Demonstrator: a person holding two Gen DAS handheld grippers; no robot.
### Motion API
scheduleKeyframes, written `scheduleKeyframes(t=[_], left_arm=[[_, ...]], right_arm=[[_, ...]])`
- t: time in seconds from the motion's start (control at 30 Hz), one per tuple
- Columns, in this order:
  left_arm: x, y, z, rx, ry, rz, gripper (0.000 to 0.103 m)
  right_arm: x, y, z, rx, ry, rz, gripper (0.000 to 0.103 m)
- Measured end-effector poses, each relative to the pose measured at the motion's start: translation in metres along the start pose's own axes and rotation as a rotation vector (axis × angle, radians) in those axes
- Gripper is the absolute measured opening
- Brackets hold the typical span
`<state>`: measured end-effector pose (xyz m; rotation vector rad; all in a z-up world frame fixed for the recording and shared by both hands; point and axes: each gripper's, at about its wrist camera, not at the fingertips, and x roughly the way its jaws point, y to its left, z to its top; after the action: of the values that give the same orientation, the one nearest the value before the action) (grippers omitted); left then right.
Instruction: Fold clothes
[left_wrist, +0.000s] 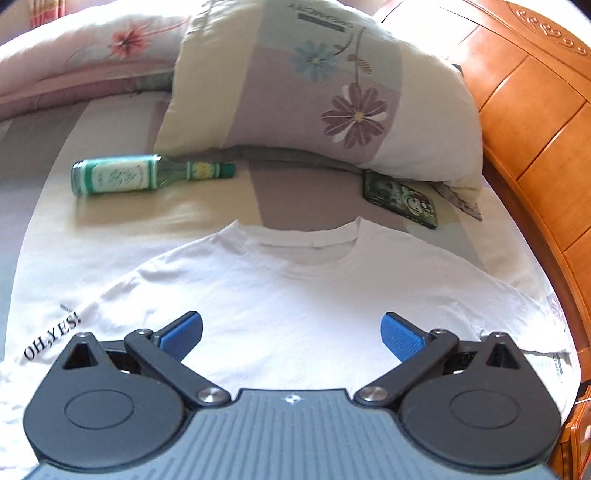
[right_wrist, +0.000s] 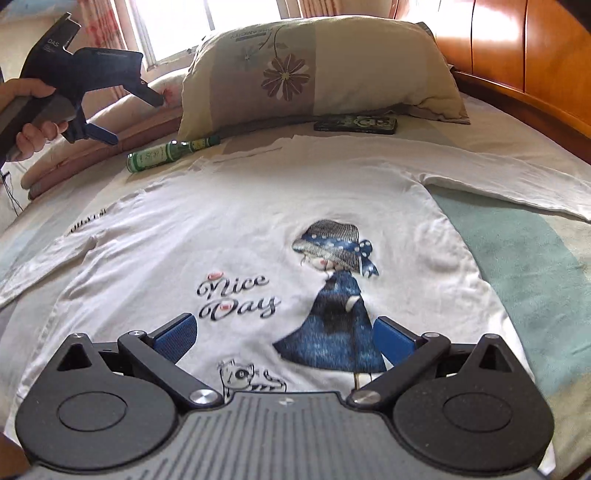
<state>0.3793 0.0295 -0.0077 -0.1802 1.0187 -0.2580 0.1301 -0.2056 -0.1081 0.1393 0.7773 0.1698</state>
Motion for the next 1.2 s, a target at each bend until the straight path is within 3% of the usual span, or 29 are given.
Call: scheduleKeyframes(t=[0.13,0.33,0.43,0.57,0.73,1.0,1.2], left_arm=[[0.025,0.034,-0.019,-0.059,0.020,-0.022,0.102],[0.066,0.078,-0.033,-0.161,0.055,-0.058,0.102],[0.073,0.092,-0.034,-0.174,0.023,-0.083,0.102],[0.062,0.109,-0.023,-0.235,-0.035,-0.086,0.102],[0.029,0.119,-0.029,-0.225,-0.069,-0.163,0.102],[0.026,0.138,-0.081,-0.282,0.012,-0.186,0.102],[-0.006,0.137,-0.083,-0.263,-0.097,-0.237,0.102]], right_arm=[[0.007,0.011,-0.014,-0.013,0.059,-0.014,0.103],[0.017,0.029,-0.020,-0.120,0.070,-0.083,0.103],[0.019,0.029,-0.023,-0.122,0.042,-0.100,0.103],[0.020,0.031,-0.027,-0.110,0.012,-0.125,0.103],[0.021,0.032,-0.024,-0.099,0.023,-0.135,0.103],[0.021,0.032,-0.026,-0.100,0.013,-0.136,0.103],[0.021,0.034,-0.028,-0.095,0.000,-0.148,0.103]])
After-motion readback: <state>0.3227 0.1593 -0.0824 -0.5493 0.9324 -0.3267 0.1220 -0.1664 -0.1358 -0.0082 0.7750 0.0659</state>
